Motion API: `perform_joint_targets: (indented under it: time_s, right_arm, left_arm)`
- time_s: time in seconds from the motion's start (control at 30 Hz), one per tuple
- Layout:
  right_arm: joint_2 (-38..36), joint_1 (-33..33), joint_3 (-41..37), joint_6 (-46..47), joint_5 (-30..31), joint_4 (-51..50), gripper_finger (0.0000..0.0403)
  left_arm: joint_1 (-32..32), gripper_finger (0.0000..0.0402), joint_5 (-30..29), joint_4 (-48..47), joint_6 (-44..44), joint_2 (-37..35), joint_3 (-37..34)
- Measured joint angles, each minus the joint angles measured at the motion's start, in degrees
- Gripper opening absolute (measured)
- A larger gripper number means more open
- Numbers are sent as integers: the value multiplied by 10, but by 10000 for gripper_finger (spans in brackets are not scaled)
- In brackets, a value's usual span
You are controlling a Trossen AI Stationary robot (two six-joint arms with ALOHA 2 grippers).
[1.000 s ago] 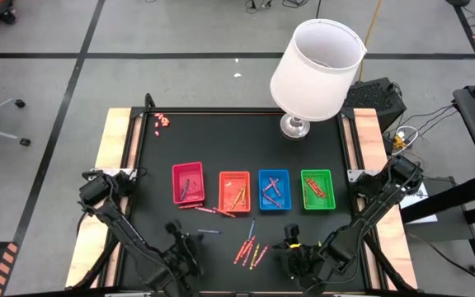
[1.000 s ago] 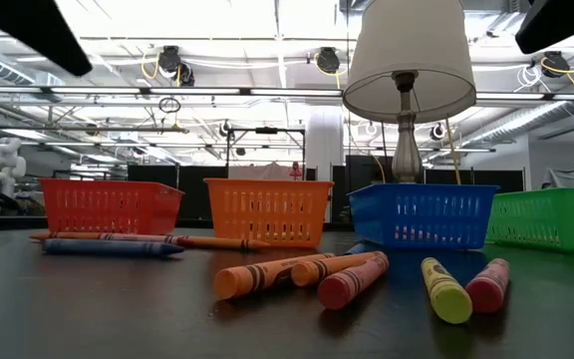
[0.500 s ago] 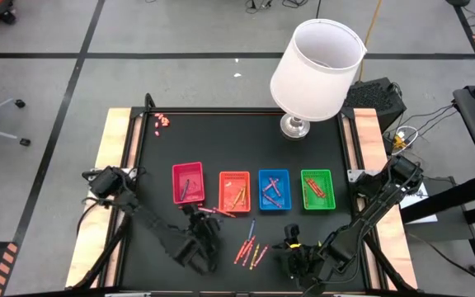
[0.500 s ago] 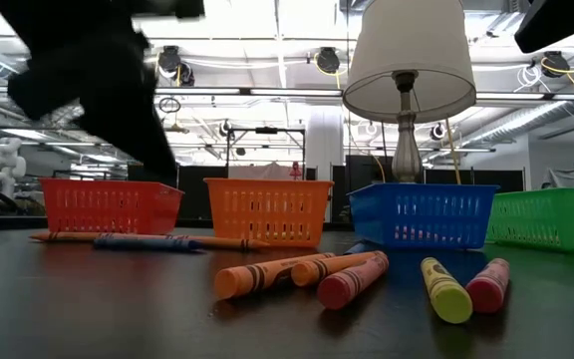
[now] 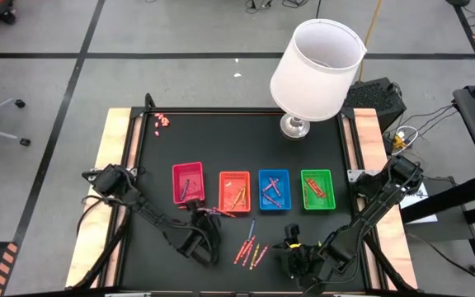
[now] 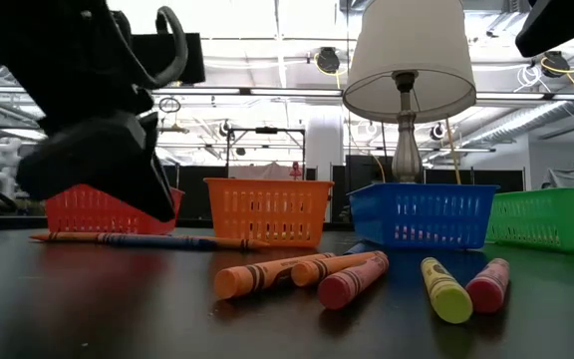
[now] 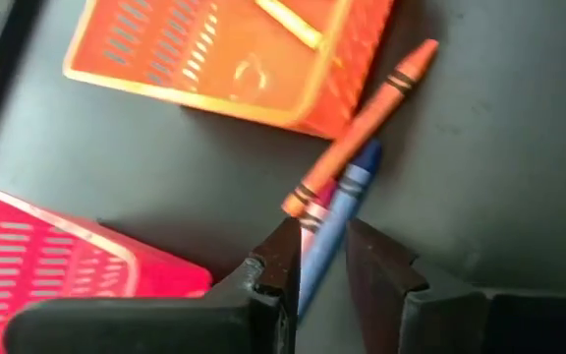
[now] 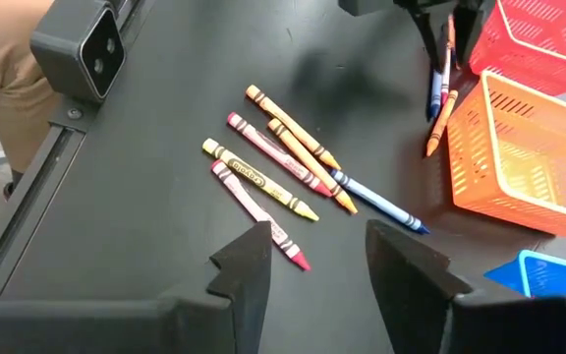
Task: Sort crayons
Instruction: Put the blue crayon into the red bin
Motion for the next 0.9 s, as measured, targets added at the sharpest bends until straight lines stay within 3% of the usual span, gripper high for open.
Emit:
perform_joint_targets:
  time_s: [0.4,0.9]
  right_arm:
    - [0,0,0,0,0,1,150]
    - [0,0,0,0,0,-1,150]
  left_arm:
    - [31,73,-13,18,74,0,-13]
    - [49,73,18,27,118,0,-19]
